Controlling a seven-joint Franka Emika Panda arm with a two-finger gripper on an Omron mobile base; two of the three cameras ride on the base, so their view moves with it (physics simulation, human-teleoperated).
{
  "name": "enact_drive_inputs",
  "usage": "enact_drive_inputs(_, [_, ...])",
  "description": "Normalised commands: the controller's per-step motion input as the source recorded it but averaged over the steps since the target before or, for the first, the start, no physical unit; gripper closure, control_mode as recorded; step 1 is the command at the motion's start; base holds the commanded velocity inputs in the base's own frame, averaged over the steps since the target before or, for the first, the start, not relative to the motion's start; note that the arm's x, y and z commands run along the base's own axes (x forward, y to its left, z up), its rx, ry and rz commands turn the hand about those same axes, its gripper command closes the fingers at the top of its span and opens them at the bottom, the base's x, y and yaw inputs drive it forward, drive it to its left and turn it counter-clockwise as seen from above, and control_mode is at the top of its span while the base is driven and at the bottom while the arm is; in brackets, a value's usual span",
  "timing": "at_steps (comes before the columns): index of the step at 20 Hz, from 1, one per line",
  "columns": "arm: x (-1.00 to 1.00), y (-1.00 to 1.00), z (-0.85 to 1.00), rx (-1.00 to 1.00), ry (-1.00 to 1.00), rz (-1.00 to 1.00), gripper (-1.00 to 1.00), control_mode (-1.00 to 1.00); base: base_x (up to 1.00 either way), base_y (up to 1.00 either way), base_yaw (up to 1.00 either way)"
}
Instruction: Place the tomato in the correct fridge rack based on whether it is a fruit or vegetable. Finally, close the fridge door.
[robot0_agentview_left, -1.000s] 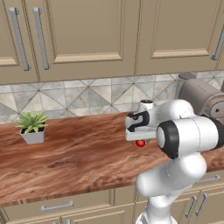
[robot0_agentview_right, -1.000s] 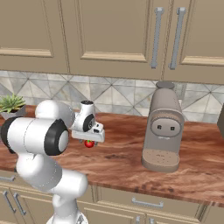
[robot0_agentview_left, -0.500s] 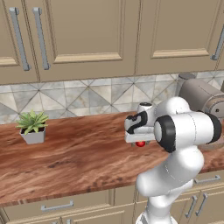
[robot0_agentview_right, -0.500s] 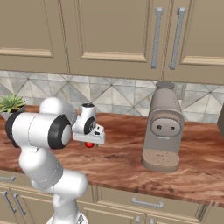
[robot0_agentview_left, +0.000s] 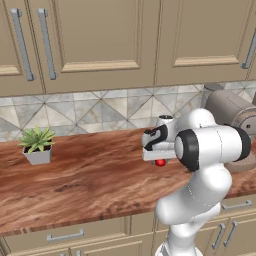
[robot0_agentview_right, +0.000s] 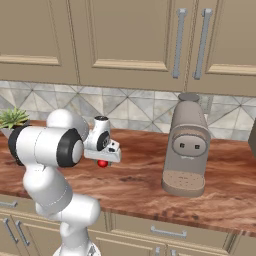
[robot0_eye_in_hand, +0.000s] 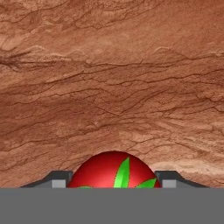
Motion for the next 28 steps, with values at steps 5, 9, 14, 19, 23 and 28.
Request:
enact_drive_inputs(5, [-0.02,0.0,0.0,0.0,-0.01,0.0,1.0,-1.0,0.0,0.0,0.0])
enact_drive_inputs(9, [-0.31,0.0,0.01,0.0,-0.08,0.01,1.0,-1.0,0.0,0.0,0.0])
enact_drive_inputs(14, [-0.56,0.0,0.21,0.0,-0.27,0.02,1.0,-1.0,0.0,0.0,0.0])
enact_drive_inputs(19, [-0.65,0.01,0.69,0.0,-0.35,0.0,1.0,-1.0,0.0,0.0,0.0])
enact_drive_inputs(23, [-0.61,0.11,0.78,0.0,-0.27,0.0,1.0,-1.0,0.0,0.0,0.0])
enact_drive_inputs(28, [-0.67,0.05,0.96,0.0,-0.26,0.0,1.0,-1.0,0.0,0.0,0.0])
